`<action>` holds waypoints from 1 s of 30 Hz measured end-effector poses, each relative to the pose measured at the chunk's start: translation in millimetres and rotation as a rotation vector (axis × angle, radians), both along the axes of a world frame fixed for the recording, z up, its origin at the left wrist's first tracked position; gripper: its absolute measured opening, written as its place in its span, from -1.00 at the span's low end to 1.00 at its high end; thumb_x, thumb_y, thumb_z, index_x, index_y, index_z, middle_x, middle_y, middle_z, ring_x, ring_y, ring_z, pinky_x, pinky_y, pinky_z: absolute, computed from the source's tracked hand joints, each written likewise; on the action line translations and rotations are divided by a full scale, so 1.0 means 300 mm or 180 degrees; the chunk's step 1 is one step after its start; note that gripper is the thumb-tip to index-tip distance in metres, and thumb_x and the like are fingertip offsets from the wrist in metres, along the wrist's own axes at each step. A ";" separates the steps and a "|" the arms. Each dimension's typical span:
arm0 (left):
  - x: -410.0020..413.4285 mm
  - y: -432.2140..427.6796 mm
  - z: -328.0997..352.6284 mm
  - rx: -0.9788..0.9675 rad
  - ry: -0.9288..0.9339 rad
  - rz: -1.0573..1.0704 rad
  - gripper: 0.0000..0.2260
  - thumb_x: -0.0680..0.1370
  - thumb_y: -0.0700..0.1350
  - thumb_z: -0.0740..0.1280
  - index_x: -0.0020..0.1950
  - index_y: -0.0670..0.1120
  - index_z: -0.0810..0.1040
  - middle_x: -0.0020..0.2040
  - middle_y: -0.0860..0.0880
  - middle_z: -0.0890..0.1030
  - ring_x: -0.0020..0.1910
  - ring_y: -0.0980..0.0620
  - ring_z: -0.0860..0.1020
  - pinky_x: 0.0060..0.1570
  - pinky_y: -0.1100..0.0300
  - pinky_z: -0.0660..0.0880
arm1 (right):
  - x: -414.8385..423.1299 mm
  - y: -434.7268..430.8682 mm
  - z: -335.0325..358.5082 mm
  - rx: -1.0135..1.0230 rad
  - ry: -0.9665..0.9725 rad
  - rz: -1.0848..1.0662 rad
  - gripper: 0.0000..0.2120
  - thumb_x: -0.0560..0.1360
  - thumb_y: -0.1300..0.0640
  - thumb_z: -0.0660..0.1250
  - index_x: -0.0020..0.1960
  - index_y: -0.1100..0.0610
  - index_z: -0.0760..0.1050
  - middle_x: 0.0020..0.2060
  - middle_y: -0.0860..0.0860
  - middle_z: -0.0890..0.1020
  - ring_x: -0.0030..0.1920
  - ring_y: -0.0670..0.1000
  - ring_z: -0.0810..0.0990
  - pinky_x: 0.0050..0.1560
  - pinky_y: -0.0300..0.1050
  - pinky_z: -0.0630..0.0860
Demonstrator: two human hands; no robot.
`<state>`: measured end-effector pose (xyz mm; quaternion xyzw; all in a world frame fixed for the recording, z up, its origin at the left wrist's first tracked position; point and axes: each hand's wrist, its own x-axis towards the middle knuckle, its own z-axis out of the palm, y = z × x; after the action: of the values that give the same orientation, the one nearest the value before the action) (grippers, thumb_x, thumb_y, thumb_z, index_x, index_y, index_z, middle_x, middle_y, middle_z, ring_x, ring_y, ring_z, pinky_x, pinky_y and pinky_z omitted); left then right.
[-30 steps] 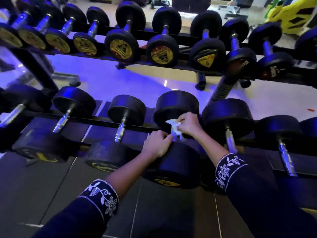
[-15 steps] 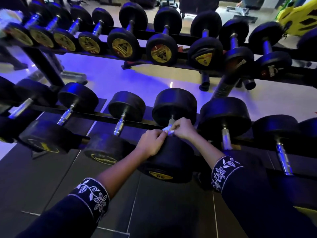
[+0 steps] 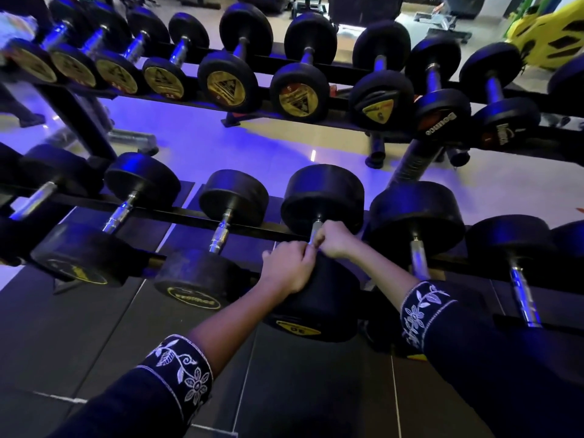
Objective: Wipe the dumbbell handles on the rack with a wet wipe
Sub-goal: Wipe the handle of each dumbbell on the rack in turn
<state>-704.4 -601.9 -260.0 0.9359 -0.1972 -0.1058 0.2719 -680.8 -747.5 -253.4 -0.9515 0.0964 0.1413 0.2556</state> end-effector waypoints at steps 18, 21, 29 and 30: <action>0.028 -0.029 0.011 0.0077 0.0261 0.0119 -0.72 0.58 0.05 0.11 -0.23 -0.04 0.46 -0.05 -0.15 0.59 0.03 -0.24 0.53 0.00 -0.03 0.40 | -0.002 -0.064 -0.045 0.0625 -0.1194 -0.1171 -0.85 0.33 0.33 0.43 -0.11 0.20 0.69 -0.20 0.06 0.70 -0.18 -0.04 0.62 -0.10 -0.23 0.53; 0.028 -0.028 0.008 0.0082 0.0255 0.0111 -0.69 0.59 0.06 0.11 -0.24 -0.04 0.48 -0.05 -0.14 0.60 0.04 -0.23 0.53 -0.03 -0.02 0.40 | 0.008 -0.029 -0.051 0.0545 -0.0941 -0.0857 -0.85 0.31 0.36 0.40 -0.15 0.23 0.68 -0.20 0.13 0.70 -0.15 -0.01 0.63 -0.13 -0.21 0.52; 0.033 -0.029 0.004 0.0089 0.0204 0.0090 -0.69 0.58 0.07 0.11 -0.12 -0.05 0.57 0.02 -0.16 0.61 0.07 -0.22 0.54 0.02 -0.02 0.43 | -0.021 -0.078 -0.031 0.0866 -0.0634 -0.0911 -0.89 0.32 0.34 0.46 -0.23 0.16 0.67 -0.34 0.05 0.65 -0.33 -0.10 0.53 -0.29 -0.29 0.54; 0.035 -0.028 0.003 0.0077 0.0196 0.0097 -0.69 0.58 0.06 0.11 -0.12 -0.05 0.56 0.02 -0.16 0.61 0.06 -0.22 0.54 0.02 -0.02 0.42 | -0.001 -0.088 -0.029 0.0831 -0.0943 -0.1135 -0.88 0.30 0.34 0.47 -0.18 0.20 0.68 -0.26 0.09 0.69 -0.28 -0.09 0.56 -0.23 -0.29 0.53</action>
<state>-693.8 -610.5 -259.0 0.9383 -0.1732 -0.1328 0.2681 -681.1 -774.0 -262.2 -0.8887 0.2051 -0.0356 0.4084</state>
